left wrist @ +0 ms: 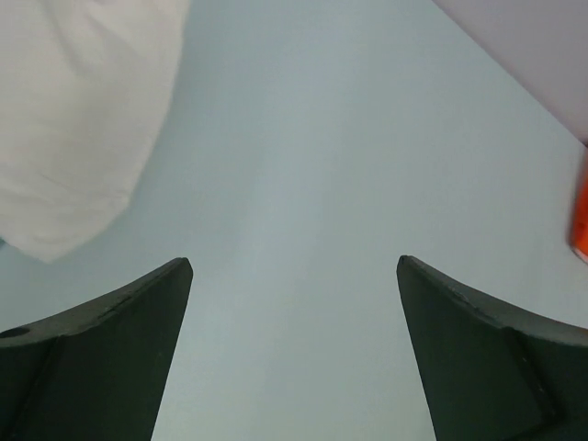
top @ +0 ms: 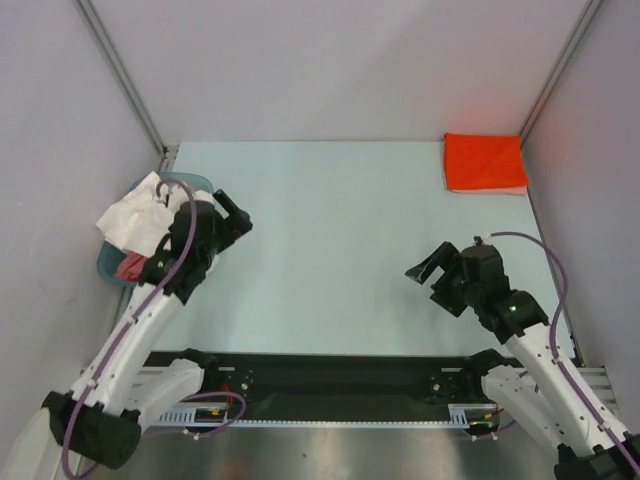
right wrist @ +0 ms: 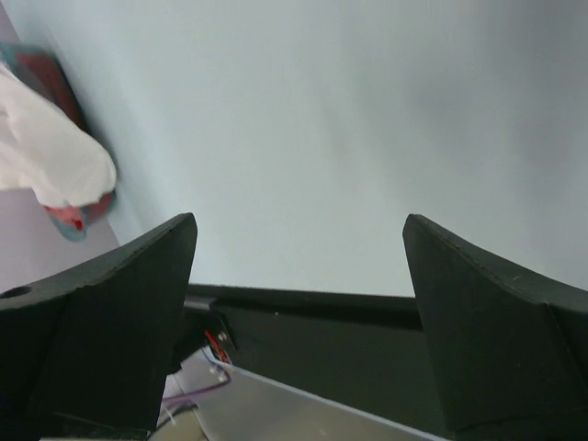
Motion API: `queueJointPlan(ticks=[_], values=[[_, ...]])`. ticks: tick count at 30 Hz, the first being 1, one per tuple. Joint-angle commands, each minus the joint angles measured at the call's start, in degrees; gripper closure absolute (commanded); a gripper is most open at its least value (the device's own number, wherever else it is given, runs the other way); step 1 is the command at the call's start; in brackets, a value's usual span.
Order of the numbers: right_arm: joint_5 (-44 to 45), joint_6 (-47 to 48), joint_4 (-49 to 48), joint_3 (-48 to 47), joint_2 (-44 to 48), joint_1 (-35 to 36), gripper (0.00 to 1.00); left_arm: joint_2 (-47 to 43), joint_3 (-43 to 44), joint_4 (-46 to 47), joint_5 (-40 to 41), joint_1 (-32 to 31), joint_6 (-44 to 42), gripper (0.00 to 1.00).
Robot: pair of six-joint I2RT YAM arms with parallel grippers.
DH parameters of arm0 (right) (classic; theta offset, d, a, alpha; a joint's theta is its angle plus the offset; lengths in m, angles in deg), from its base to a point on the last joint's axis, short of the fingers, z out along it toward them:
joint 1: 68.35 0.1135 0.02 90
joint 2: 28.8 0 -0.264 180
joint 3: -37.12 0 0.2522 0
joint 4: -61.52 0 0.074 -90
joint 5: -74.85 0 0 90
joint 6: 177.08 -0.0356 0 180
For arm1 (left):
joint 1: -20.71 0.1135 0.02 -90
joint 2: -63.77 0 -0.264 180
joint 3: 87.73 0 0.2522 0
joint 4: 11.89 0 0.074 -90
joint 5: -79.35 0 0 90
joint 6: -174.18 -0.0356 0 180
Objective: Fold and stack the t-shirts
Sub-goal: Grab the tshirt from the pile
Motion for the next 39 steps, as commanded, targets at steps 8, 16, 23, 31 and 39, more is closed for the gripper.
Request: queueJointPlan(ticks=[8,16,23,31,39], values=[[-17.7,11.1,3.8,-5.3,0.1,-13.7,0.00,23.6,19.6,-16.9,0.6,25.6,-5.6,0.08],[-13.6,19.8,4.6,-15.0,-10.8,-13.7,0.00,37.7,26.6,-13.6,-5.1,32.5,-9.4,0.21],[-10.8,22.7,3.1,-15.6,-11.4,-12.8,0.00,48.0,32.9,-13.9,-4.0,33.4,-8.7,0.29],[-7.1,25.4,4.4,-17.4,-11.7,-11.1,0.00,46.4,37.4,-16.1,-5.1,32.8,-6.8,0.96],[-5.7,26.3,4.9,-19.7,-12.6,-7.1,0.00,26.0,35.7,-8.5,-15.8,29.7,-9.9,1.00]])
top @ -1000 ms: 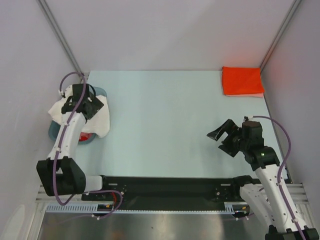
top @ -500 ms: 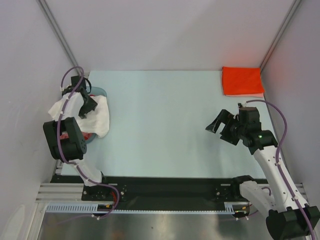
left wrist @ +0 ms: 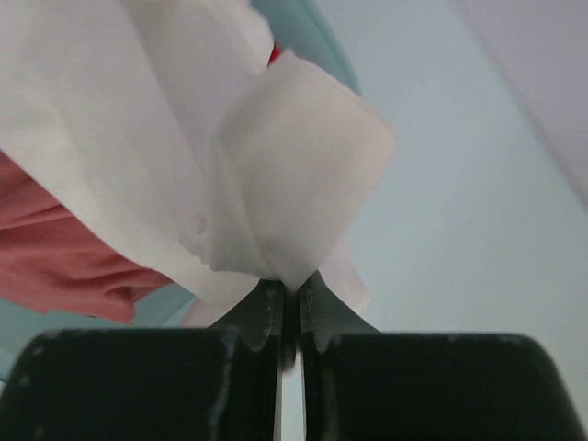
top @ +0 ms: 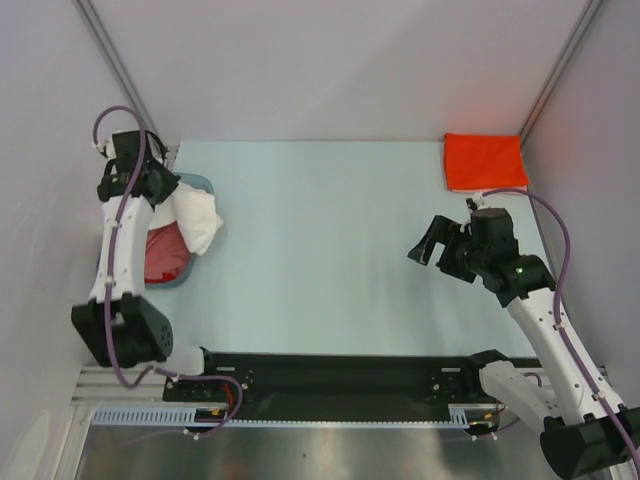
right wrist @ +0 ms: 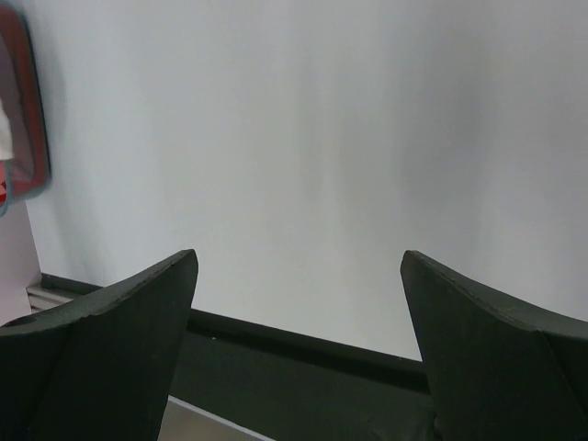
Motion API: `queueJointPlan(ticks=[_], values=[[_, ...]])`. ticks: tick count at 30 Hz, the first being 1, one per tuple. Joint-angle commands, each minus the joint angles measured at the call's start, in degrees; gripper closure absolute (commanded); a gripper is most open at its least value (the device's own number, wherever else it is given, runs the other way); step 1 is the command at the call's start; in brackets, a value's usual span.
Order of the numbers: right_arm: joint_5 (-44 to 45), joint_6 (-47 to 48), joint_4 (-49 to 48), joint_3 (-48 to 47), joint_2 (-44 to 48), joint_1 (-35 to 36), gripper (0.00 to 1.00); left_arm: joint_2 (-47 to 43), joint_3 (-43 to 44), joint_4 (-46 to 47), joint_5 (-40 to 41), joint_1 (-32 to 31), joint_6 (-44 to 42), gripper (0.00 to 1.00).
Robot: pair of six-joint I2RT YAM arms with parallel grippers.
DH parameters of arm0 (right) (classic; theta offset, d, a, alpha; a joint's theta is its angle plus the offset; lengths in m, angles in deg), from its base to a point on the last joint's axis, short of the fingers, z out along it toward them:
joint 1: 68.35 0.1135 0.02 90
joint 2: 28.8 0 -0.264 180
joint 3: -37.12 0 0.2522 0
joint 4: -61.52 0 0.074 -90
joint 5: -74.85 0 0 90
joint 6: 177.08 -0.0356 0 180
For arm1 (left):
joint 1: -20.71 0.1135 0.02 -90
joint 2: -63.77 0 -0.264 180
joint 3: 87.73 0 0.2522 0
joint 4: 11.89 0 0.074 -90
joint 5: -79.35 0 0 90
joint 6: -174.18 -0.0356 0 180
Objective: Fold and stack the t-shirts
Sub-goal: Grab the tshirt from the pile, then move the tshirt to the center of the board
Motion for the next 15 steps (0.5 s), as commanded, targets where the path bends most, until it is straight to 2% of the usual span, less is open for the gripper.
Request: queueJointPlan(ticks=[1,3,9,10,12,13,15], values=[[1.4,1.4,0.2,-2.8,-0.2,2.0,0.00,-13.8,0.9,8.0,-8.1,-2.8,-1.5,0.99],[1.2,0.9,0.0,-3.0,-0.4,2.6,0.00,-20.0,0.9,9.9,-12.9,-4.6,-1.2,1.00],[-2.2,-1.7,-0.3,-2.9,0.5,3.8,0.00,-29.4,0.1,5.8,-14.5,-16.7,3.2,1.00],[-2.7,-2.8,-0.3,-2.4,0.7,3.8,0.00,-30.4,-0.7,6.3,-14.6,-22.1,3.8,1.00],[-4.0,-3.6,-0.2,-1.7,1.4,3.8,0.00,-32.1,-2.8,5.7,-11.5,-28.7,5.8,1.00],[-5.3,-4.6,-0.1,-1.5,1.6,3.8,0.00,-32.7,-4.2,5.9,-11.2,-34.4,6.4,1.00],[-6.8,-5.2,0.4,-0.7,1.6,3.8,0.00,-33.7,-9.5,7.0,-9.6,-39.1,8.2,0.92]])
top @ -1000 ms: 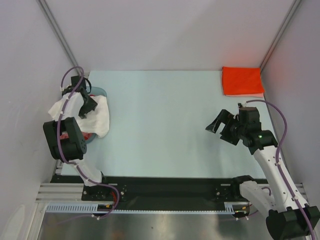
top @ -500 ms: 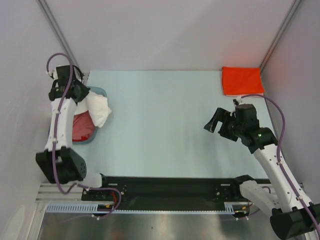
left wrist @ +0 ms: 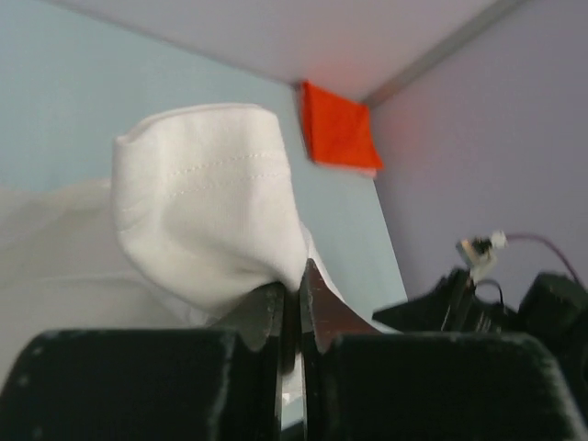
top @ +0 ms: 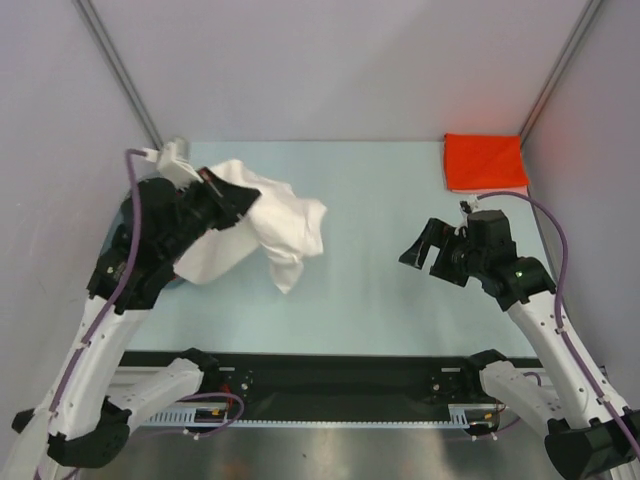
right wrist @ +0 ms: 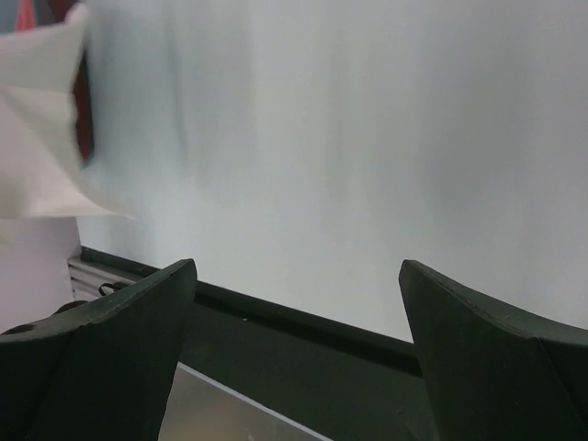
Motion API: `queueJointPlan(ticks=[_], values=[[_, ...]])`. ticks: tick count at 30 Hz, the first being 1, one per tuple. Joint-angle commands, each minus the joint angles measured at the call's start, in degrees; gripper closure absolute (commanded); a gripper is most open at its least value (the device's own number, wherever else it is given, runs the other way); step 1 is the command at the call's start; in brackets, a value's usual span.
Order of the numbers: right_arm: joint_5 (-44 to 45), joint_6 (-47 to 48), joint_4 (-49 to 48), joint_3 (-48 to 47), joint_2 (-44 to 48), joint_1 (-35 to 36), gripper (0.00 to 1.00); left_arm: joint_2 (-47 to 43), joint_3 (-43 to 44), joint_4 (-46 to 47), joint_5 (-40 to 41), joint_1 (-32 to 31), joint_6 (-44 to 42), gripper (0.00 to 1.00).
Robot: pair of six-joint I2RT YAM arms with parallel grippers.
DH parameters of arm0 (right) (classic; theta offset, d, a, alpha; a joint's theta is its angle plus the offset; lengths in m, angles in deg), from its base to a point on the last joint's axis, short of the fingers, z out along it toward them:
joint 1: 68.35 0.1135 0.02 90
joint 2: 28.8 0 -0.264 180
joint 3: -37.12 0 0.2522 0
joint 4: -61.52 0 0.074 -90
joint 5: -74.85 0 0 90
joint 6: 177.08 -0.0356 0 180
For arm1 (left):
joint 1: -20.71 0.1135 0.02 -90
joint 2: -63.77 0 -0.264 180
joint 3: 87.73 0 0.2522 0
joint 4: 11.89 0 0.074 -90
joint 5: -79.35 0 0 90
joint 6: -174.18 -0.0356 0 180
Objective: Fold and stack the t-shirts
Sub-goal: Move the tshirt to the center of the board, then flatten the tshirt out
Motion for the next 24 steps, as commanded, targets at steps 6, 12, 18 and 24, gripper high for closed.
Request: queueJointPlan(ticks=[6,12,18,24], values=[[-5.8,-4.4,2.6,1.9,1.0,0.5,0.00,7.7,-8.2,-2.9,-0.9,-24.4,0.4,0.32],[-12.3,-6.8,-6.2,7.4,-1.8,4.7,0.10,8.2,-10.7,-8.6,3.7,-25.5,-8.3,0.28],[-15.7,-11.4,-20.2,10.9,-11.8,13.4,0.49,6.7,-20.1,-8.0,-5.8,-12.1,-15.3,0.39],[-8.2,-11.9,-19.1,11.3,-22.0,16.9,0.45,9.3,-28.6,-5.2,-6.1,-3.9,-18.6,0.28]])
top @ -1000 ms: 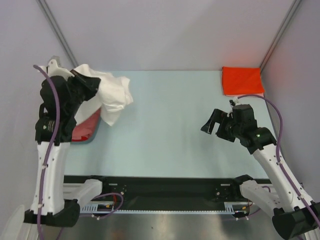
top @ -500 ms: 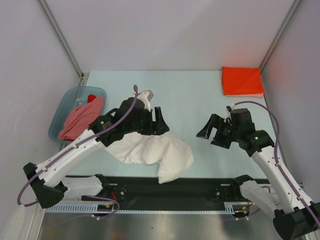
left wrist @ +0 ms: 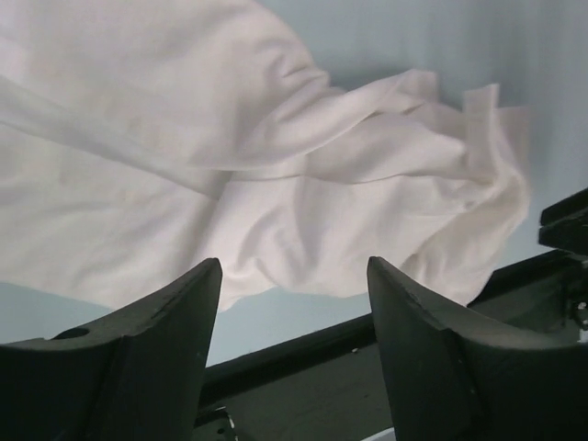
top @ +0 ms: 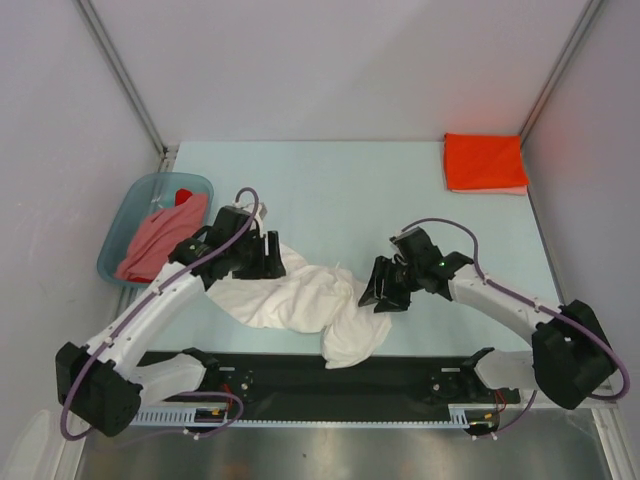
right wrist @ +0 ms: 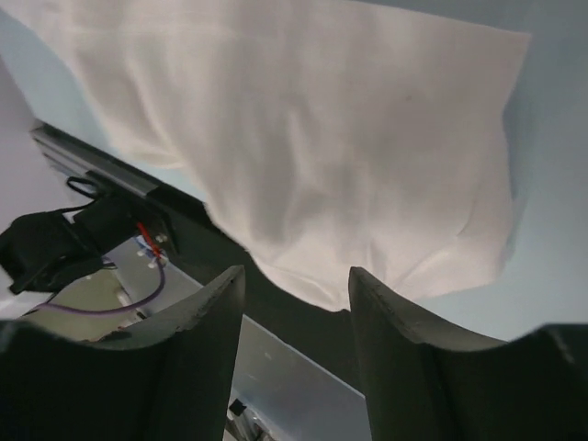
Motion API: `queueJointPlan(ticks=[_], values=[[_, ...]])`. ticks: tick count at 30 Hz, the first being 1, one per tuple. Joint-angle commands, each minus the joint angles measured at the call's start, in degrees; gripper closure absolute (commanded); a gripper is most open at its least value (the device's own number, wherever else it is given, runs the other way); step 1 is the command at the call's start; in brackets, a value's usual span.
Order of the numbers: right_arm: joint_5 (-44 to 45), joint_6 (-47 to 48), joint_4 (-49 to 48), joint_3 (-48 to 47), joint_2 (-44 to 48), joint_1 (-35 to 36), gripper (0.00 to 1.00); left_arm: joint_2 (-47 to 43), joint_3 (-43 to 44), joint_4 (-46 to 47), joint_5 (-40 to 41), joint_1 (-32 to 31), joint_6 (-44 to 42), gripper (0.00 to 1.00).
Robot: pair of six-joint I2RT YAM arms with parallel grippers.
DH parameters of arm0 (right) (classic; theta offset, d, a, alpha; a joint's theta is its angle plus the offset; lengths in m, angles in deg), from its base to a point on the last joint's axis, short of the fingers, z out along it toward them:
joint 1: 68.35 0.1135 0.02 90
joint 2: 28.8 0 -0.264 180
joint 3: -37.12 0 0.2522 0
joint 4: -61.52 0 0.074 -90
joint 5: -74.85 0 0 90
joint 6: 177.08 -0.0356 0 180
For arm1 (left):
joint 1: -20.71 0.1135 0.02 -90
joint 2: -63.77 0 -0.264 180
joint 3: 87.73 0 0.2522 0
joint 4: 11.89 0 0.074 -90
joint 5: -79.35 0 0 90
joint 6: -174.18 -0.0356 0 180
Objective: Fold and stack the t-shirts
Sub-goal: Flatten the tshirt out
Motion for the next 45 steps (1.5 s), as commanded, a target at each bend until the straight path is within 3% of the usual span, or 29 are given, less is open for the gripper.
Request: queueJointPlan(ticks=[1,4,8,13,18,25,37,45], values=[[5.6,-0.3,-1.6,0.4,-2.1,1.3,0.45,2.0,-3.1,3.4,-2.4,3.9,-5.5,0.31],[7.5,0.2,-2.2,0.2,-2.7,2.4,0.41,6.2,-4.1,7.2,-3.5,5.0,-8.0,0.34],[7.0,0.6,-3.8,-1.2,-4.0,2.5,0.37,14.3,-2.8,11.1,-11.2,5.0,-10.7,0.34],[7.6,2.6,-3.2,-9.5,-7.9,2.5,0.37,20.2,-0.6,13.9,-15.1,4.5,-12.5,0.43],[6.1,2.8,-4.9,-17.8,-15.7,2.5,0.38,22.6,0.4,14.5,-12.0,2.3,-13.4,0.40],[9.6,4.1,1.4,-28.8,-24.4,2.5,0.39,28.4,3.3,14.6,-7.0,-0.9,-16.2,0.38],[8.0,4.8,1.5,-28.9,-26.6,2.5,0.46,33.0,7.5,13.8,-1.2,-2.2,-16.3,0.58],[5.2,5.4,1.1,-29.4,-28.0,2.5,0.51,32.5,7.4,13.6,-2.4,-2.2,-15.2,0.58]])
